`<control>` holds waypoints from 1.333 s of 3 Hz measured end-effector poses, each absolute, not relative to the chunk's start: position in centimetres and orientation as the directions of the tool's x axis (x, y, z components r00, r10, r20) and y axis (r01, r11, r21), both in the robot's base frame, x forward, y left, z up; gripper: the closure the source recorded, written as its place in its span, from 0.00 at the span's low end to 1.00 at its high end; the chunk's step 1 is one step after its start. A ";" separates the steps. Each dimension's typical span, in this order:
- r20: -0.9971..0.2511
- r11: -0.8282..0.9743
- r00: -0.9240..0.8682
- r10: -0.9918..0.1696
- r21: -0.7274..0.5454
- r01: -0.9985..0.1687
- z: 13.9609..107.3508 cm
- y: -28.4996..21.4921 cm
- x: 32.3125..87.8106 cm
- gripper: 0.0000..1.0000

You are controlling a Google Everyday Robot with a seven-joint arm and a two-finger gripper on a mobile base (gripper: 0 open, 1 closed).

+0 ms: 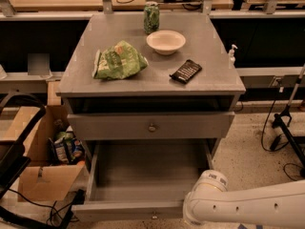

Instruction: Open middle drawer

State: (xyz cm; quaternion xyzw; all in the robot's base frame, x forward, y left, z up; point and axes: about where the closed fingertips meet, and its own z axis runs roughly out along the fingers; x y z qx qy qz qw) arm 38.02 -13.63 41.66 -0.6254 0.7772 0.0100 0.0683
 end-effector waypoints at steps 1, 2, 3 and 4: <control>-0.119 0.217 -0.208 -0.971 -0.070 -0.974 41.7 -13.6 38.0 0.59; -0.119 0.217 -0.208 -0.971 -0.070 -0.974 41.7 -13.6 38.0 0.35; -0.119 0.217 -0.208 -0.971 -0.070 -0.974 41.7 -13.6 38.0 0.11; -0.119 0.217 -0.208 -0.971 -0.070 -0.974 41.7 -13.6 38.0 0.00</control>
Offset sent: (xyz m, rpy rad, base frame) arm 0.0000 0.0000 0.0000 0.0000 0.0000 0.0000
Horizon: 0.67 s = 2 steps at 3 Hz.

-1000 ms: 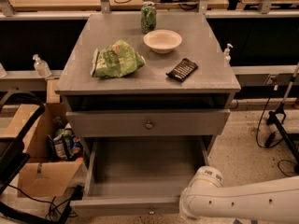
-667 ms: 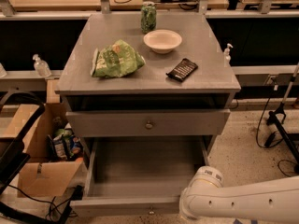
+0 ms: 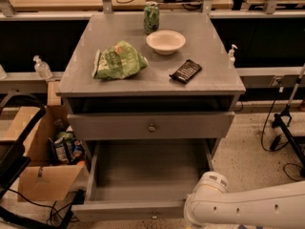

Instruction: Open middle drawer

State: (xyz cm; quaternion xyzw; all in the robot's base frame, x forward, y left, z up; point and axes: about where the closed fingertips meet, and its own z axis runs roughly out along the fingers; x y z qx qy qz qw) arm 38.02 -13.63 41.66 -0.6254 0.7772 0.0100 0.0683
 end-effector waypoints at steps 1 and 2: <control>-0.114 0.209 -0.198 -0.974 -0.095 -0.973 43.3 -14.0 38.5 0.00; -0.064 0.178 -0.170 -0.983 -0.147 -0.973 47.8 -15.0 40.2 0.19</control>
Offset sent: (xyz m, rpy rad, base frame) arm 0.0486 -0.0332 0.1343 -0.1590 -0.1296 0.0666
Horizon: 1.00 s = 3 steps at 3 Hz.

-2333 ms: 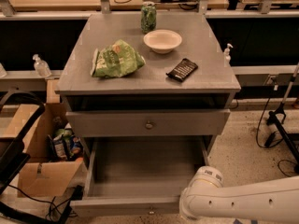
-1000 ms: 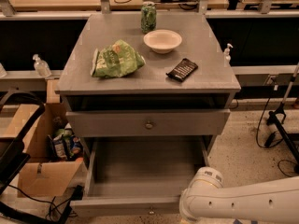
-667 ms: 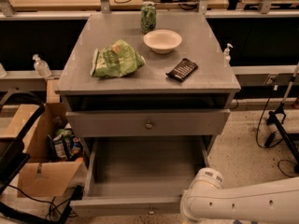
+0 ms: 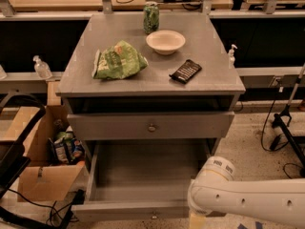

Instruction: Open middle drawer

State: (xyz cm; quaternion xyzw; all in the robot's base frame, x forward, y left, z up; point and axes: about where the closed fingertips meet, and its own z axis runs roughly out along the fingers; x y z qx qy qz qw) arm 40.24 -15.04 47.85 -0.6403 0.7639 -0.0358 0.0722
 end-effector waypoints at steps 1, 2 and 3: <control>-0.028 0.147 -0.145 -0.989 -0.190 -0.971 52.6 -16.3 42.9 0.42; -0.065 0.129 -0.117 -0.991 -0.219 -0.967 55.2 -17.6 46.8 0.66; -0.163 0.136 -0.099 -0.982 -0.236 -0.962 55.1 -18.8 50.7 0.89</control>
Offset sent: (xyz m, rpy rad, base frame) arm 0.1165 -0.0393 0.1024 0.0265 -0.1203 0.1840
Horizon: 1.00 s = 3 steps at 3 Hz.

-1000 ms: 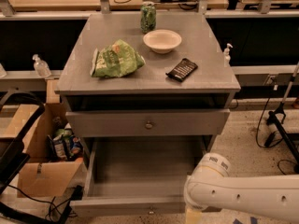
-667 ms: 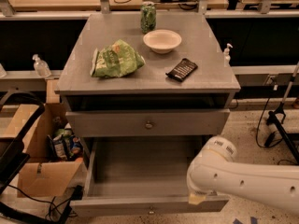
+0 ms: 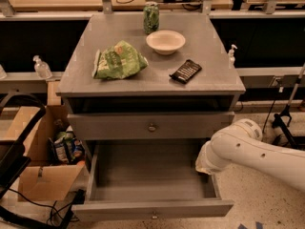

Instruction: Open middle drawer

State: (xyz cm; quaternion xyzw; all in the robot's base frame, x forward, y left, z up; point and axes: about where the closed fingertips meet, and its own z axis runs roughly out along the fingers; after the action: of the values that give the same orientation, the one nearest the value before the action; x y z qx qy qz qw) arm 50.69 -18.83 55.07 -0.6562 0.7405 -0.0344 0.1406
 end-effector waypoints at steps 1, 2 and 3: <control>-0.222 0.058 -0.006 -0.975 -0.227 -0.972 51.0 -18.5 53.3 1.00; -0.222 0.058 -0.006 -0.975 -0.227 -0.972 51.0 -18.5 53.3 1.00; -0.179 0.034 -0.007 -0.984 -0.148 -0.988 46.8 -16.2 53.0 1.00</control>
Offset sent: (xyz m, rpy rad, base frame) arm 0.0232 0.0012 -0.0258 0.0495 -0.0046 0.0612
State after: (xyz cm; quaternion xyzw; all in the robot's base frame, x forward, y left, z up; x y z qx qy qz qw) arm 53.00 -16.16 46.77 -0.6950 0.7094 0.0098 0.1165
